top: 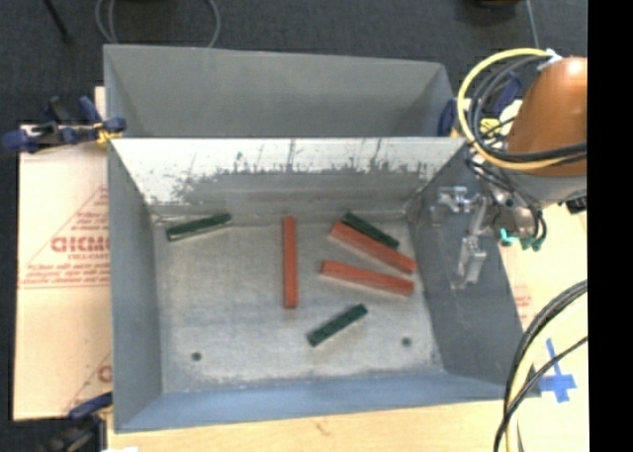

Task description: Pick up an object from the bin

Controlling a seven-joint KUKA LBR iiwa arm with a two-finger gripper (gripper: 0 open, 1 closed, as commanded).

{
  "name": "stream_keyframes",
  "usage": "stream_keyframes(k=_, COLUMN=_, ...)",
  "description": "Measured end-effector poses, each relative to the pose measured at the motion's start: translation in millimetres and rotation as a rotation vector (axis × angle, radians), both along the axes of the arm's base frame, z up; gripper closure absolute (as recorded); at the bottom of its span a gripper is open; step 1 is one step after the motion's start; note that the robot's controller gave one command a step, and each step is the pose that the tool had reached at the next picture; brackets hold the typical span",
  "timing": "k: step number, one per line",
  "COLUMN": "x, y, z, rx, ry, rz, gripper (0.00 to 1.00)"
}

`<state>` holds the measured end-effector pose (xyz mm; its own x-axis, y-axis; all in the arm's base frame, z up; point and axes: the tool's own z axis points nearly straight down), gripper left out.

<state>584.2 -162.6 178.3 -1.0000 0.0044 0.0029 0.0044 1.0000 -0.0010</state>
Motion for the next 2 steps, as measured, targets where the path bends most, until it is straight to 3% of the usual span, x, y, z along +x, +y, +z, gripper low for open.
stream_keyframes(k=1, x=22.0, y=34.0, z=-109.4, rx=0.002, ry=-0.002, rz=-0.172, gripper=0.00)
stream_keyframes(k=2, x=36.7, y=68.2, z=-105.9, rx=0.000, ry=-0.012, rz=-0.270, gripper=0.00)
